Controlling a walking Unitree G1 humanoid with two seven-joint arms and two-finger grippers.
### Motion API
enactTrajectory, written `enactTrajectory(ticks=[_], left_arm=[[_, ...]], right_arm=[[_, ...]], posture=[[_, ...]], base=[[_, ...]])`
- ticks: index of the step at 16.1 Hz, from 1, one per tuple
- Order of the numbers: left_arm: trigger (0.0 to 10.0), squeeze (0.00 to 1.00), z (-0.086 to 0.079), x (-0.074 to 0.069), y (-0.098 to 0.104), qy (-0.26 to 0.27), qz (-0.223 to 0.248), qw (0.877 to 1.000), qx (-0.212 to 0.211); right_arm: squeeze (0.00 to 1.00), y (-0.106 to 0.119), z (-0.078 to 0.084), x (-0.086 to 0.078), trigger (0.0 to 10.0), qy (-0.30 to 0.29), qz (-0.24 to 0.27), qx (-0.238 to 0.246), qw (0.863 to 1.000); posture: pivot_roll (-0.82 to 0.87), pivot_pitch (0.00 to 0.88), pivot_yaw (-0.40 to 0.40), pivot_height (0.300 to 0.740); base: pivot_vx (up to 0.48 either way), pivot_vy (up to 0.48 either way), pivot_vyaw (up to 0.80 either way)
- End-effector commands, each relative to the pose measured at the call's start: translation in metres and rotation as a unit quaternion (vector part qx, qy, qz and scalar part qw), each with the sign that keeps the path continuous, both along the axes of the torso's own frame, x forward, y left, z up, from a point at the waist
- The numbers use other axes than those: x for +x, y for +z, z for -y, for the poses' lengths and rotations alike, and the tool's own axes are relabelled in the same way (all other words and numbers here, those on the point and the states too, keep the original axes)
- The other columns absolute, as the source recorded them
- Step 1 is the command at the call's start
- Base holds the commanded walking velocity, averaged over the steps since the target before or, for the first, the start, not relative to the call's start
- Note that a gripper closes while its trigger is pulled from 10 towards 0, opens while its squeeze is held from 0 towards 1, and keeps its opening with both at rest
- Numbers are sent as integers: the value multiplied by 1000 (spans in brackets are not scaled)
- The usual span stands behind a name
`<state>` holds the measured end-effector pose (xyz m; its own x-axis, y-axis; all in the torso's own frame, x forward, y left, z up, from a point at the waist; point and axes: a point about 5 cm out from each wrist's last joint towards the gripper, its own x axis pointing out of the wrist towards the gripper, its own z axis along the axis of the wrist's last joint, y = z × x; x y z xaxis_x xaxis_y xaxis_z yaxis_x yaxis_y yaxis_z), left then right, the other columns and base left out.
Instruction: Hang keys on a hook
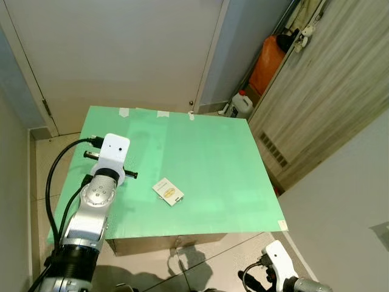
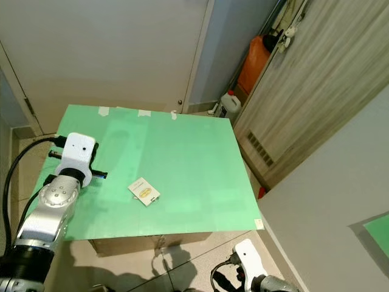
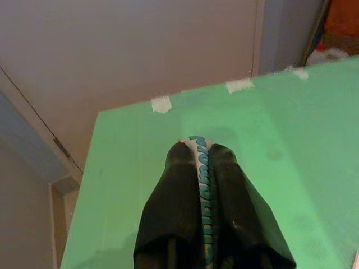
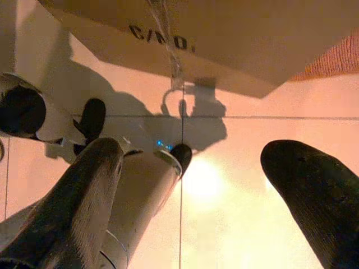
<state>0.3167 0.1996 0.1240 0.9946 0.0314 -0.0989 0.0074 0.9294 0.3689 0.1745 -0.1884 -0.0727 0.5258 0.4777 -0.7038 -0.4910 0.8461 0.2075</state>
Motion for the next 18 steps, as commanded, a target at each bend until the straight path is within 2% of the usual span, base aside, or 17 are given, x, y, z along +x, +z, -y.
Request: enactTrajectory(ticks=[1,3,4,6,8,9,10,11,13,14,15,18], left_arm=[[0,0,12,-1,12,-24,18,1000,-4],[0,0,16,-1,17,-34,23,999,-18],[0,0,18,-3,18,-33,25,998,-47],[0,0,18,-8,20,-8,40,993,-114],[0,0,21,-11,29,-7,64,985,-157],[0,0,26,-12,37,-20,78,983,-167],[0,0,28,-13,38,-24,79,983,-163],[0,0,25,-13,36,-6,71,988,-136],[0,0,15,-15,31,36,67,989,-130],[0,0,11,-21,27,55,74,987,-130],[0,0,11,-25,25,62,75,987,-126],[0,0,21,-29,22,49,71,989,-120]], right_arm=[[0,-2,6,-4,10000,-10,-12,-13,1000],[0,-2,5,-2,10000,-12,-8,-14,1000],[0,1,5,2,10000,-18,5,-9,1000],[0,7,4,16,10000,-48,35,-1,998],[0,15,5,29,10000,-91,67,1,994],[0,24,-1,44,10000,-106,108,18,988],[0,30,-6,51,10000,-105,131,30,985],[0,37,-16,58,10000,-106,168,45,979],[0,42,-30,65,10000,-110,192,59,973],[0,49,-45,74,10000,-113,213,75,968],[0,53,-52,78,10000,-114,222,80,965],[0,66,-74,93,10000,-113,247,102,957]], posture=[[-25,75,-203,740],[-19,72,-201,740],[-13,68,-195,740],[-5,58,-182,740],[10,44,-167,740],[32,31,-148,740],[32,31,-148,740],[49,17,-131,740],[70,0,-106,740],[77,0,-96,740],[83,0,-92,740],[95,0,-91,740]], base=[[0,0,0],[0,0,0],[0,0,0],[0,0,0],[0,0,0],[0,0,0],[0,0,0],[0,0,0],[0,0,0],[0,0,0],[0,0,0],[0,0,0]])
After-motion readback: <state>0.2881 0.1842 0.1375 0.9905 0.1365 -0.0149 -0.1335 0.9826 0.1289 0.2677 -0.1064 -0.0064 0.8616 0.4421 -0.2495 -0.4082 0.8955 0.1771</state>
